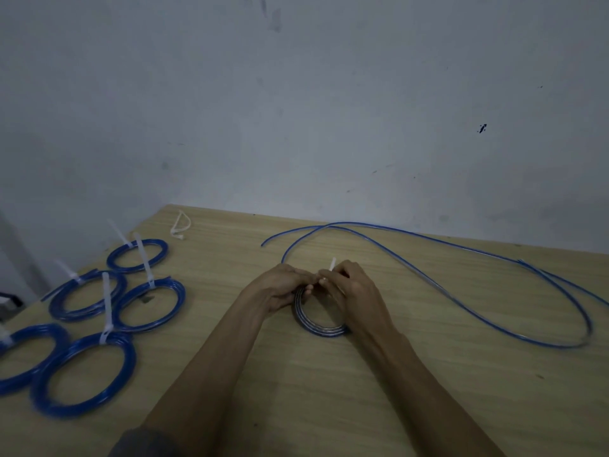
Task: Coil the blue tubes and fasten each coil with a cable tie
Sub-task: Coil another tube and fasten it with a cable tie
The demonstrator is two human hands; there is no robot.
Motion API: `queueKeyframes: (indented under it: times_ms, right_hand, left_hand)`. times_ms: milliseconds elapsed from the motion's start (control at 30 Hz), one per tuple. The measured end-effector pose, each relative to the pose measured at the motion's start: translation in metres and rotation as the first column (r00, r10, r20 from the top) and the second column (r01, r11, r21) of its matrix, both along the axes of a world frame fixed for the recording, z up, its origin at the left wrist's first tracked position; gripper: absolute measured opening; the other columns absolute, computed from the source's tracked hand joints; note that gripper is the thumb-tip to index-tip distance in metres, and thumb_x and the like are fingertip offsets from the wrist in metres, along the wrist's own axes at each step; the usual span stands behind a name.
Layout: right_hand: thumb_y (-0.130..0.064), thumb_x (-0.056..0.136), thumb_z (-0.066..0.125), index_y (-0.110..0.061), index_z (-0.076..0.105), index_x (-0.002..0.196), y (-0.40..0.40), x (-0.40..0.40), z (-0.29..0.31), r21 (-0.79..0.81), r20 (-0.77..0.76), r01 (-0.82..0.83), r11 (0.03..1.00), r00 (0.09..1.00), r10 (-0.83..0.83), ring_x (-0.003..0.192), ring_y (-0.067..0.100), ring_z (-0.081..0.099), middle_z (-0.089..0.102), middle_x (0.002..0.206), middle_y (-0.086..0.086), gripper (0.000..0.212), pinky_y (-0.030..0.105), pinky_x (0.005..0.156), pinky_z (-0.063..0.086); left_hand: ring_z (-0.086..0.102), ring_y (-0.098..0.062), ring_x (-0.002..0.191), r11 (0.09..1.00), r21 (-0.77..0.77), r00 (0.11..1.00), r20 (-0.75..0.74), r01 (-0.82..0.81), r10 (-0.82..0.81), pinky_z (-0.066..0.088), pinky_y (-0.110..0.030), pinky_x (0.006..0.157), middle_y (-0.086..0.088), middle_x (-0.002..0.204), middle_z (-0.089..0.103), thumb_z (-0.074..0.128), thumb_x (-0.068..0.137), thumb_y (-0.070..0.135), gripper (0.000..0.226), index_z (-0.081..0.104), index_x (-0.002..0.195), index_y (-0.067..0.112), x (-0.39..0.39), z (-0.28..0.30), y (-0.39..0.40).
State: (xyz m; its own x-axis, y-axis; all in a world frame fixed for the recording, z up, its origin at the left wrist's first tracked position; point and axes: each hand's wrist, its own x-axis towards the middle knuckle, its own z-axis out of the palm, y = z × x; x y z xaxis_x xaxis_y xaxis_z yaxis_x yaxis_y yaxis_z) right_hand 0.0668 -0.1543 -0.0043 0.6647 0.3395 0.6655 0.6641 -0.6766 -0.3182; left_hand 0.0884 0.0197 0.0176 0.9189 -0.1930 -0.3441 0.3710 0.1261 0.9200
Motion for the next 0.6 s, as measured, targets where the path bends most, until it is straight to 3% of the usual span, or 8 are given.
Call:
queueKeyframes:
  times_ms: [100, 167, 267, 333, 433, 500, 600]
  right_hand:
    - [-0.014, 0.093, 0.065, -0.007, 0.073, 0.110, -0.002, 0.003, -0.001, 0.051, -0.022, -0.007, 0.999, 1.000, 0.008, 0.085, 0.020, 0.063, 0.065, 0.093, 0.007, 0.020, 0.019, 0.076, 0.044]
    - [-0.007, 0.090, 0.070, -0.008, 0.074, 0.106, 0.000, 0.003, -0.001, 0.087, -0.026, -0.019, 0.996, 0.999, 0.022, 0.080, 0.017, 0.064, 0.067, 0.092, 0.005, 0.017, 0.024, 0.072, 0.048]
    - [-0.003, 0.087, 0.072, -0.012, 0.075, 0.099, 0.000, 0.000, -0.003, 0.103, -0.019, -0.044, 0.994, 0.999, 0.046, 0.078, 0.011, 0.062, 0.066, 0.090, 0.000, 0.015, 0.020, 0.069, 0.046]
    - [-0.004, 0.088, 0.072, -0.014, 0.075, 0.099, -0.001, -0.004, -0.003, 0.111, -0.025, -0.065, 0.992, 0.997, 0.068, 0.079, 0.010, 0.060, 0.064, 0.090, 0.000, 0.016, 0.016, 0.069, 0.041]
    - [-0.017, 0.093, 0.065, -0.011, 0.073, 0.097, 0.004, -0.011, 0.000, 0.130, 0.004, -0.104, 0.986, 0.995, 0.104, 0.077, 0.013, 0.061, 0.062, 0.091, 0.002, 0.010, 0.025, 0.067, 0.046]
    - [-0.030, 0.096, 0.058, -0.009, 0.073, 0.095, 0.008, -0.014, 0.000, 0.161, 0.005, -0.129, 0.978, 0.991, 0.130, 0.078, 0.014, 0.063, 0.063, 0.090, 0.003, 0.026, 0.029, 0.068, 0.049]
    - [-0.017, 0.094, 0.062, -0.009, 0.074, 0.100, 0.007, -0.011, 0.001, 0.190, 0.009, -0.133, 0.973, 0.991, 0.134, 0.084, 0.015, 0.065, 0.065, 0.094, 0.004, 0.016, 0.031, 0.073, 0.053]
  left_hand:
    - [0.050, -0.002, 0.045, 0.996, -0.074, 0.999, 0.001, -0.047, 0.048, 0.044, -0.012, 0.045, -0.011, 0.070, 0.071, 0.058, 0.094, -0.006, 0.015, 0.071, 0.087, -0.007, -0.003, -0.003, -0.005]
    - [0.047, -0.001, 0.043, 0.992, -0.098, 0.997, 0.002, -0.081, 0.082, 0.039, -0.010, 0.042, -0.013, 0.070, 0.072, 0.057, 0.094, -0.008, 0.015, 0.070, 0.085, -0.007, -0.008, -0.005, -0.008]
    - [0.045, -0.001, 0.042, 0.986, -0.093, 0.990, 0.011, -0.139, 0.141, 0.035, -0.011, 0.040, -0.013, 0.067, 0.072, 0.060, 0.092, -0.008, 0.016, 0.070, 0.080, -0.007, -0.014, -0.007, -0.009]
    - [0.045, -0.001, 0.041, 0.982, -0.103, 0.987, 0.003, -0.158, 0.159, 0.035, -0.011, 0.039, -0.014, 0.068, 0.072, 0.060, 0.092, -0.008, 0.014, 0.069, 0.082, -0.008, -0.012, -0.006, -0.009]
    - [0.045, -0.001, 0.041, 0.981, -0.117, 0.988, -0.016, -0.156, 0.155, 0.034, -0.012, 0.038, -0.013, 0.068, 0.070, 0.058, 0.093, -0.009, 0.013, 0.068, 0.085, -0.009, -0.007, -0.004, -0.006]
    - [0.045, -0.001, 0.042, 0.986, -0.129, 0.994, -0.011, -0.108, 0.108, 0.034, -0.012, 0.039, -0.009, 0.067, 0.067, 0.055, 0.094, -0.009, 0.015, 0.068, 0.088, -0.008, -0.006, -0.003, -0.005]
    - [0.045, -0.001, 0.045, 0.985, -0.172, 1.000, -0.010, -0.016, 0.015, 0.034, -0.010, 0.041, -0.007, 0.073, 0.067, 0.052, 0.097, -0.005, 0.015, 0.067, 0.095, -0.006, -0.005, -0.003, 0.002]
